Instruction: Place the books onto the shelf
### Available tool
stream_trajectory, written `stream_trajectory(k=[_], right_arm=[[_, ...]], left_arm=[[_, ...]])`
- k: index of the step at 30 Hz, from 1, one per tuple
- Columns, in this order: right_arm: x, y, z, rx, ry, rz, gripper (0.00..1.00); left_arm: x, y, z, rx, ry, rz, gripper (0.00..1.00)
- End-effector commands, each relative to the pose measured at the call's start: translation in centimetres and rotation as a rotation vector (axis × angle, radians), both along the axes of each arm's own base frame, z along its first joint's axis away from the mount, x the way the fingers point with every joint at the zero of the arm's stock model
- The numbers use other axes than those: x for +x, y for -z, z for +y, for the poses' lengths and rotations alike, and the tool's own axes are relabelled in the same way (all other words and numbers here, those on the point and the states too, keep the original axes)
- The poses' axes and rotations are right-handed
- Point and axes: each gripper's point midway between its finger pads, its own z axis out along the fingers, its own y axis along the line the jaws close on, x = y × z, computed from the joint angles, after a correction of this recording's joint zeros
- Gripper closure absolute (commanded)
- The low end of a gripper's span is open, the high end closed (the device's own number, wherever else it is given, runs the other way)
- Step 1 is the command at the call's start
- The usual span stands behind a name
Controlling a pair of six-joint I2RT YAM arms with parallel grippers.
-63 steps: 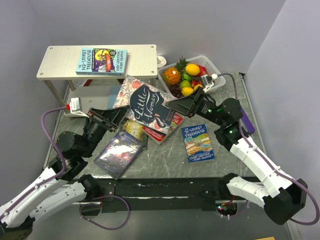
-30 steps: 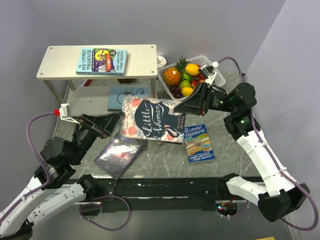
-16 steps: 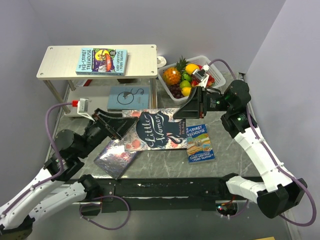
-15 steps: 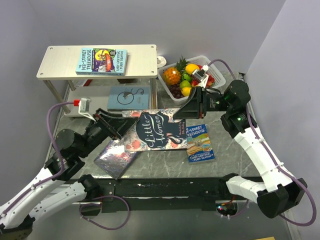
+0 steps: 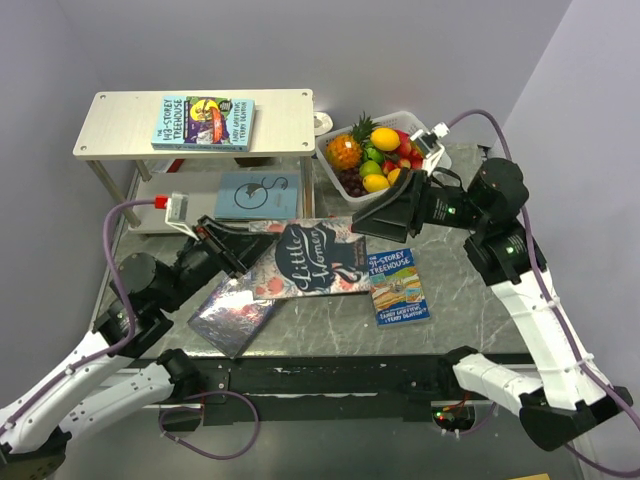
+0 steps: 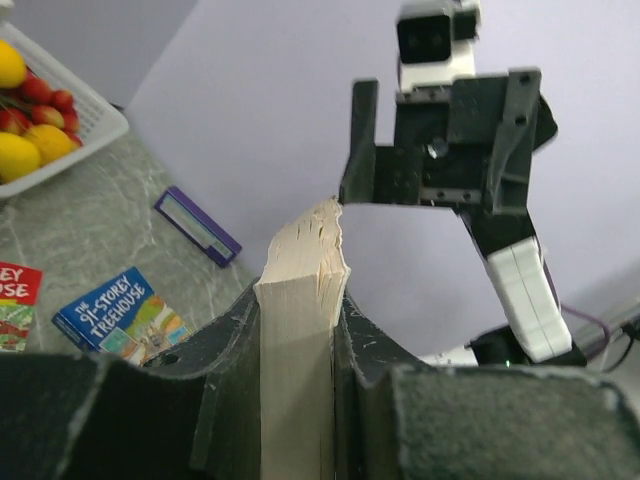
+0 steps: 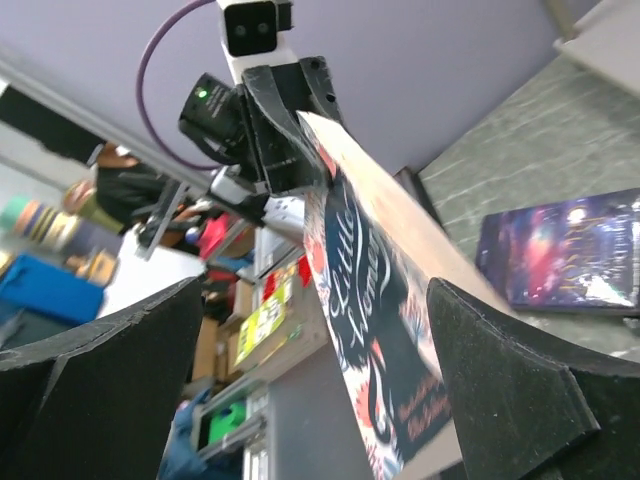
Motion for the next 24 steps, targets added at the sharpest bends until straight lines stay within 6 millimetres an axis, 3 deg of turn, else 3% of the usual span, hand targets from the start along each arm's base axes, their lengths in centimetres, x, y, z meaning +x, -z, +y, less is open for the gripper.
stream_trajectory(k=[1, 7, 15, 19, 20, 23, 24], right_arm=[[1.5, 1.4, -0.7, -0.036, 0.149, -0.01, 0.0], [1.6, 2.9, -1.3, -0.017, 0.216, 0.015, 0.0], [2.1, 3.7, -0.5, 0.018, 0.17, 0.06, 0.0], [1.3, 2.9, 0.1, 0.074, 0.079, 0.044, 0.01], [1.4, 2.8, 0.3, 0.084, 0.058, 0.037, 0.05], [1.0, 3.0, 0.8, 0.085, -0.021, 0.057, 0.28], [0.7, 2.9, 0.9, 0.093, -0.041, 0.072, 0.46]], left_arm=[[-0.4, -7.4, 4.3, -0.264, -0.125, -0.092, 0.99], [-0.3, -8.9, 5.7, -0.329, -0.178, -0.126, 0.99], [-1.0, -10.3, 5.0, -0.33, -0.127, -0.158, 0.99], [-0.8, -10.1, 4.7, -0.326, -0.122, -0.149, 0.99], [-0.8, -10.1, 4.7, -0.327, -0.122, -0.15, 0.99], [-0.6, -10.0, 4.5, -0.326, -0.124, -0.148, 0.99], [-0.6, -10.1, 4.4, -0.317, -0.122, -0.15, 0.99]])
